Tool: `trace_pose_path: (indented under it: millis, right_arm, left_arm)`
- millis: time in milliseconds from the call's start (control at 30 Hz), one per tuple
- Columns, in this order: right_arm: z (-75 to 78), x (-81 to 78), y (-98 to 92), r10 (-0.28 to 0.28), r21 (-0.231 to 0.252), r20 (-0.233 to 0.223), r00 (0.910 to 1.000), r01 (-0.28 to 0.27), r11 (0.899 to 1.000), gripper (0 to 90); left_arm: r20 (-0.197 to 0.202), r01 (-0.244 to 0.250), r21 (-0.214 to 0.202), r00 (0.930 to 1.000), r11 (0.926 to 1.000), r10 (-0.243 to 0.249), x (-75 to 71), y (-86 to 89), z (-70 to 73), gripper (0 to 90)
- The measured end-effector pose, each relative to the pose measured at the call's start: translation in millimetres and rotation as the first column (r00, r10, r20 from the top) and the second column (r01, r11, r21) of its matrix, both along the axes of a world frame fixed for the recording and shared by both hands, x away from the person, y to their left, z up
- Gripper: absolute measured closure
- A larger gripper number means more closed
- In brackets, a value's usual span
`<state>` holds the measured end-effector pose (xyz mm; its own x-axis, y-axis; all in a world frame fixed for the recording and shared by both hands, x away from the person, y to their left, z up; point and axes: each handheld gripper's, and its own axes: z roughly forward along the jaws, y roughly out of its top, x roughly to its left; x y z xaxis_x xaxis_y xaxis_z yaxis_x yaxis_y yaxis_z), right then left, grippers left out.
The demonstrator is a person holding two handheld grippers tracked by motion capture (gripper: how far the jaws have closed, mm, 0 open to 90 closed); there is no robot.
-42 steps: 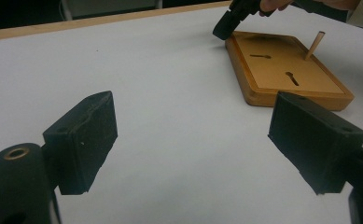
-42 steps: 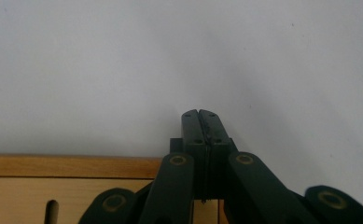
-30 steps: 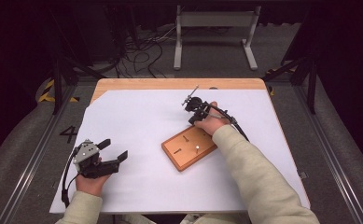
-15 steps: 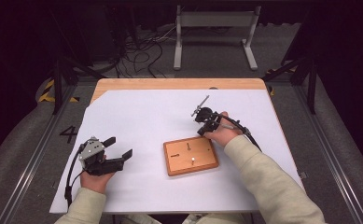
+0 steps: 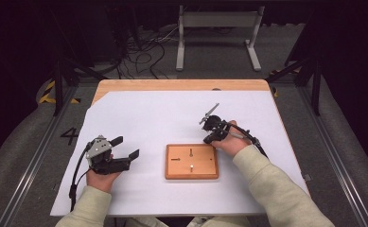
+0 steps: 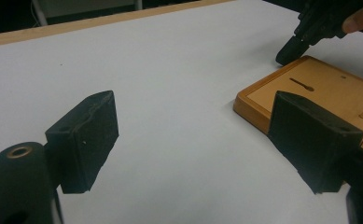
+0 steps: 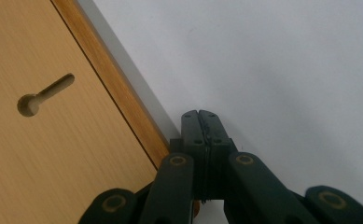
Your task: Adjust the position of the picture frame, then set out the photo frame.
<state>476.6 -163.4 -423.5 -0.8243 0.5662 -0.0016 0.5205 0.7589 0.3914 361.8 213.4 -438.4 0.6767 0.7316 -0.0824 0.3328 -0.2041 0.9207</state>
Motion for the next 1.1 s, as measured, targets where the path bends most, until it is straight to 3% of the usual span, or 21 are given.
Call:
trace_pose_path:
  millis: [100,167,267,300,467,600,733,833,933,1100]
  right_arm:
    - [3.6,-3.8,-5.9,-0.008,0.042,0.054,0.9985,0.005,0.999,89.2]
    - [9.7,-9.2,-12.5,-0.020,0.107,0.099,0.9949,0.009,0.994,85.6]
    - [25.4,-26.6,-24.0,-0.031,0.234,0.161,0.9864,-0.008,0.972,79.7]
    - [25.4,-26.6,-24.0,-0.031,0.234,0.161,0.9864,-0.008,0.972,79.7]
    - [44.0,-52.8,-37.3,-0.057,0.346,0.245,0.9677,-0.033,0.938,72.6]
    - [48.5,-65.7,-49.4,-0.087,0.390,0.267,0.9597,-0.025,0.920,68.6]
    - [48.0,-74.0,-61.6,-0.123,0.414,0.279,0.9525,-0.004,0.910,63.3]
    - [48.9,-81.0,-73.2,-0.165,0.437,0.292,0.9422,0.022,0.899,62.0]
    - [50.8,-83.6,-78.7,-0.177,0.443,0.292,0.9398,0.031,0.896,60.7]
    - [54.9,-87.8,-89.9,-0.205,0.460,0.311,0.9283,0.042,0.887,55.3]
  left_arm:
    - [-0.001,0.024,0.000,0.9997,0.9997,-0.024,2.3,-3.1,2.0,19.3]
    - [-0.006,0.033,0.006,0.9994,0.9994,-0.033,3.4,-5.7,3.9,20.4]
    - [-0.011,0.042,0.037,0.9991,0.9985,-0.041,4.9,-10.3,7.9,22.5]
    - [-0.013,0.044,0.033,0.9990,0.9985,-0.044,5.3,-11.6,8.8,22.5]
    - [-0.015,0.066,0.033,0.9977,0.9972,-0.066,5.4,-18.2,14.5,23.2]
    - [-0.016,0.087,0.040,0.9961,0.9954,-0.087,3.6,-22.2,17.8,23.7]
    - [-0.013,0.103,0.034,0.9946,0.9940,-0.103,2.2,-24.5,21.9,25.9]
    - [-0.030,0.122,0.037,0.9922,0.9918,-0.121,1.4,-27.2,26.1,26.8]
    - [-0.045,0.142,0.029,0.9891,0.9895,-0.140,0.9,-29.4,29.0,27.6]
    - [-0.058,0.169,0.049,0.9844,0.9844,-0.166,-0.9,-36.3,32.4,32.5]
